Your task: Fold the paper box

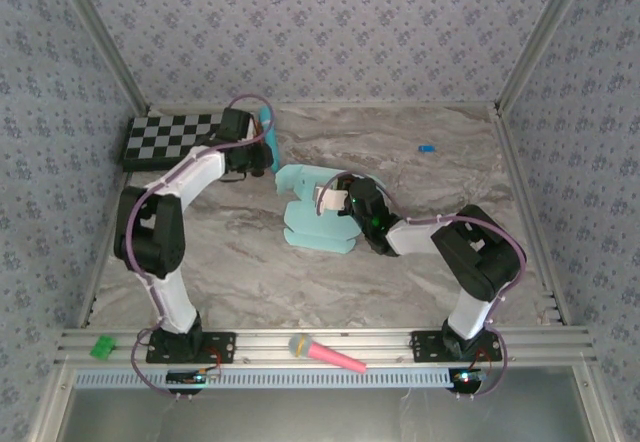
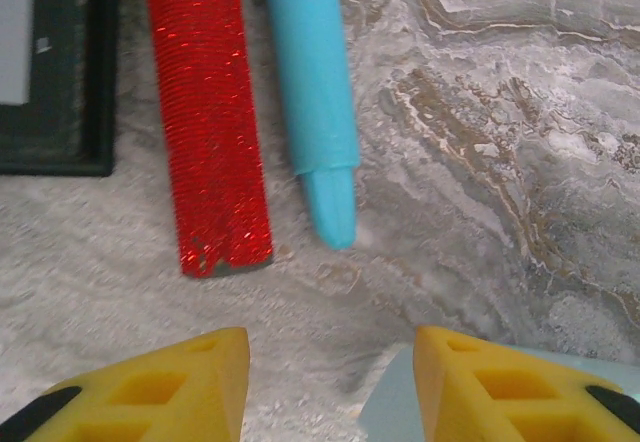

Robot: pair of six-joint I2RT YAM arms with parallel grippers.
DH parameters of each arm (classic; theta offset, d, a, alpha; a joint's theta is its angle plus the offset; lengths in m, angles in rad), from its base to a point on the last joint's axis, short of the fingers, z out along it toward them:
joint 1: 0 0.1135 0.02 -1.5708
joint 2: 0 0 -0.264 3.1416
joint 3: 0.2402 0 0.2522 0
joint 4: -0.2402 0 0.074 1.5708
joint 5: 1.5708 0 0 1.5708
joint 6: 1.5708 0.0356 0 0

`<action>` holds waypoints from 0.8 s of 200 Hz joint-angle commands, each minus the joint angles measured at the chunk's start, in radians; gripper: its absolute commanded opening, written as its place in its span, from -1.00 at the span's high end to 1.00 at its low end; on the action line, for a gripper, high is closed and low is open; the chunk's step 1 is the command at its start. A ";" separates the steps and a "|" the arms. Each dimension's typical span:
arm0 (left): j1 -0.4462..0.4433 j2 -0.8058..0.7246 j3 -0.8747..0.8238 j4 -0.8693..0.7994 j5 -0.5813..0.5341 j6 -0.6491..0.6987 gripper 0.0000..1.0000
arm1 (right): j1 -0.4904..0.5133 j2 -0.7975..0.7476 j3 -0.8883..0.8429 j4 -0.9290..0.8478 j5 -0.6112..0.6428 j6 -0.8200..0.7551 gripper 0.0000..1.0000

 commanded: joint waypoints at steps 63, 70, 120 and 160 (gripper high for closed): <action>-0.008 0.131 0.116 -0.104 0.205 0.106 0.05 | 0.016 -0.015 -0.016 -0.026 -0.012 0.003 1.00; -0.009 0.137 0.114 -0.105 0.215 0.113 0.05 | 0.017 -0.013 -0.013 -0.027 -0.011 0.003 1.00; -0.029 0.149 0.106 -0.137 0.252 0.143 0.07 | 0.021 0.009 0.000 -0.025 0.009 -0.006 1.00; -0.032 0.096 0.035 -0.117 0.249 0.130 0.09 | 0.026 0.020 0.007 -0.020 0.022 -0.009 1.00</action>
